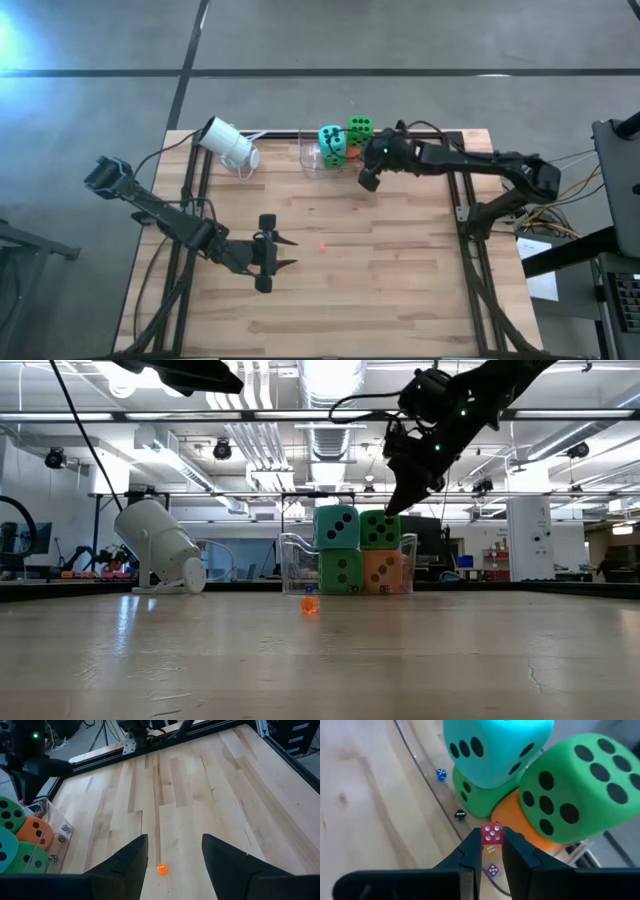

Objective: Pick & Place Dice
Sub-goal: Put the small red dice into the transparent bin

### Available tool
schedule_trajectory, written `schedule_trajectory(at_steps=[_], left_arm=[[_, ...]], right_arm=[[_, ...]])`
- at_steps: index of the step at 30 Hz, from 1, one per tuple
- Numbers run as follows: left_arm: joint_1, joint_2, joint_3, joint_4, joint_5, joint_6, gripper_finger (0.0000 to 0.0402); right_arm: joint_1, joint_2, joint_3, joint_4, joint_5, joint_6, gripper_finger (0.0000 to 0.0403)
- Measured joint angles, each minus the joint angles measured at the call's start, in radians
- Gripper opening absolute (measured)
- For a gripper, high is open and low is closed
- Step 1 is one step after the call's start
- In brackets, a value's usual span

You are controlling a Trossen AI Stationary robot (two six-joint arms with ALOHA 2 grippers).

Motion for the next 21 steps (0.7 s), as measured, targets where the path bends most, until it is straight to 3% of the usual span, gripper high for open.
schedule_trajectory(at_steps=[6, 16, 21], left_arm=[[0.000, 0.000, -0.007, 0.004, 0.000, 0.000, 0.0190], [0.002, 0.000, -0.011, 0.004, 0.000, 0.016, 0.0189], [0.002, 0.000, -0.011, 0.004, 0.000, 0.016, 0.0191]], right_arm=[[-0.040, 0.031, 0.000, -0.007, -0.001, -0.016, 0.0059], [-0.038, 0.078, 0.013, -0.015, -0.001, -0.008, 0.0128], [-0.038, 0.072, 0.067, -0.126, -0.006, 0.060, 0.0150]])
